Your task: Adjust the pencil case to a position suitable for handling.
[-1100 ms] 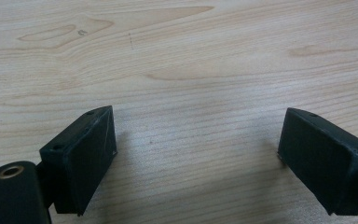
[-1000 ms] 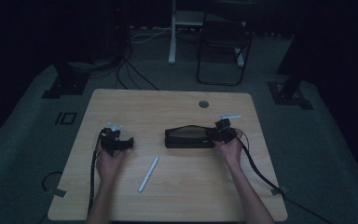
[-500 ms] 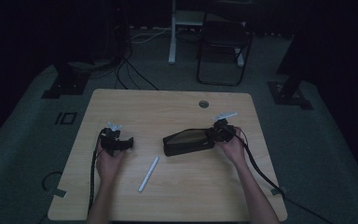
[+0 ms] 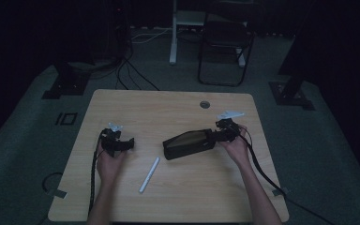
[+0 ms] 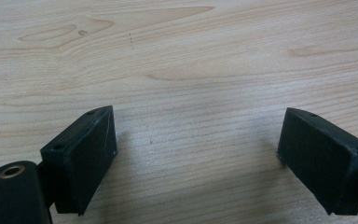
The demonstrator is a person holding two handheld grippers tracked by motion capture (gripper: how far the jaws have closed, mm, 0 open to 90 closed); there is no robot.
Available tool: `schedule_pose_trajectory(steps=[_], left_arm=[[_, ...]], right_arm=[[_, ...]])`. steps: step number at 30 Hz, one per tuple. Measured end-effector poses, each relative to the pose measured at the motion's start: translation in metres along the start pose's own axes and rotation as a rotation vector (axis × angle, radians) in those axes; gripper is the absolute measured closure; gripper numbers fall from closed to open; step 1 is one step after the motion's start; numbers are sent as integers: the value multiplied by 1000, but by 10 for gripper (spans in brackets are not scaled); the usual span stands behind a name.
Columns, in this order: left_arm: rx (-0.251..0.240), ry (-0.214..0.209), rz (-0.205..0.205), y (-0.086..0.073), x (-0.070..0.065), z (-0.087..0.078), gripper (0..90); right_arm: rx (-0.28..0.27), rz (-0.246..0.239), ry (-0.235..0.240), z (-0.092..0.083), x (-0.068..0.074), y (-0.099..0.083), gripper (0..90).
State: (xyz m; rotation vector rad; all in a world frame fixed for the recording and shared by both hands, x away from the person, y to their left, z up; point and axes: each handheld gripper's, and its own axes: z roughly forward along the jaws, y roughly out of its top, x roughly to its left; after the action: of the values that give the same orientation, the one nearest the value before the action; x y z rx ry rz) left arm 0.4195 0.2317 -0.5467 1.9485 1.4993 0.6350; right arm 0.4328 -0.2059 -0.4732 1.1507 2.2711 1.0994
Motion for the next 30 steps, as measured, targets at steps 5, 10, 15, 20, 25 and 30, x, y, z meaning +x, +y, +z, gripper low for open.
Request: schedule_pose_trajectory(steps=[5, 10, 15, 20, 25, 30], left_arm=[[0, 0, 0, 0, 0, 0, 120], [0, 0, 0, 0, 0, 0, 120], [0, 0, 0, 0, 0, 0, 121], [-1, 3, -2, 0, 0, 0, 127], [-1, 3, -3, 0, 0, 0, 128], [-1, 3, -3, 0, 0, 0, 129]], right_arm=[[-65, 30, -24, -19, 2, -7, 320], [-56, 36, -28, -28, 7, -31, 396], [-6, 39, -23, -25, 12, -61, 427], [34, 47, -21, -11, 13, -69, 493], [54, 45, -28, 2, 12, -65, 530], [53, 32, -14, 8, 13, -61, 531]])
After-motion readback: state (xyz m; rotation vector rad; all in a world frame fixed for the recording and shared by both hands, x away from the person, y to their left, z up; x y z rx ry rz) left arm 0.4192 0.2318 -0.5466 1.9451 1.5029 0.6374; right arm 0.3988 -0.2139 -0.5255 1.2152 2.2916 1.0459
